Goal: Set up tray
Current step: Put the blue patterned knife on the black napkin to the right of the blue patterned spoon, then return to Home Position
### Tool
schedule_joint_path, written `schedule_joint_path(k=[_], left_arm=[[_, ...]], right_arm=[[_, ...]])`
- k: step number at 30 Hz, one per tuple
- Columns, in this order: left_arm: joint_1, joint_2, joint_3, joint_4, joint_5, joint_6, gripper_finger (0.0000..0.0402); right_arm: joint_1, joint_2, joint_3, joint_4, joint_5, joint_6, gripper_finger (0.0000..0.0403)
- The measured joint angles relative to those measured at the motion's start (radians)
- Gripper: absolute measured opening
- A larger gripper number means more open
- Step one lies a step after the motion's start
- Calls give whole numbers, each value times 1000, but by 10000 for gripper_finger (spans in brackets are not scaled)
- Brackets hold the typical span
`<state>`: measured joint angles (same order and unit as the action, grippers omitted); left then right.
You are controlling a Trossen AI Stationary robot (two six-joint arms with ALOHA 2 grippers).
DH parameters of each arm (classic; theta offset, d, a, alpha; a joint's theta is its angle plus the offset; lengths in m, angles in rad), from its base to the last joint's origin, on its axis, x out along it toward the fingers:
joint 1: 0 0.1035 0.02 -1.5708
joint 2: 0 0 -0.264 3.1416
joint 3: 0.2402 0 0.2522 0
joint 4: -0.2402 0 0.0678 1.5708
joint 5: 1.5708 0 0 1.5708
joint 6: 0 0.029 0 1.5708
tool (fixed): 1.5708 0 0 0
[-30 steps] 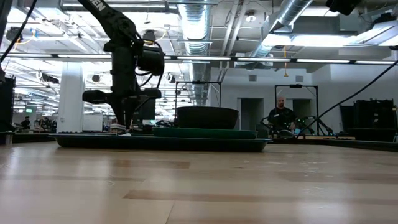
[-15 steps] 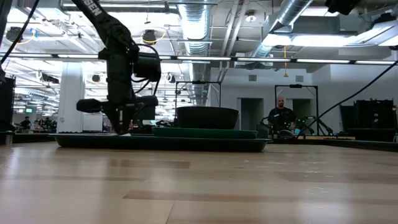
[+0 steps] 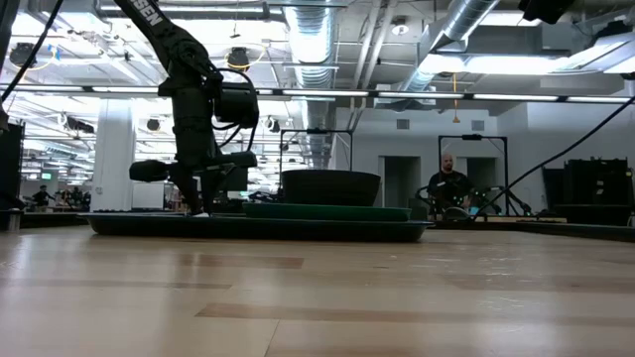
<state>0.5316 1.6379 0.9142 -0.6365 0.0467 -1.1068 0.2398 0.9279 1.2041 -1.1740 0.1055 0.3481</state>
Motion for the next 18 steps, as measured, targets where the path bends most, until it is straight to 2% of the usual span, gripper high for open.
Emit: schedule_joint_path(k=[5, 13, 18], left_arm=[[-2, 0, 0, 0, 4, 21, 30], [-3, 0, 0, 0, 34, 62, 62], [-8, -27, 9, -2, 24, 75, 77]], right_arm=[[0, 0, 0, 0, 0, -5, 122], [0, -1, 0, 0, -6, -16, 122], [0, -58, 0, 15, -10, -17, 122]])
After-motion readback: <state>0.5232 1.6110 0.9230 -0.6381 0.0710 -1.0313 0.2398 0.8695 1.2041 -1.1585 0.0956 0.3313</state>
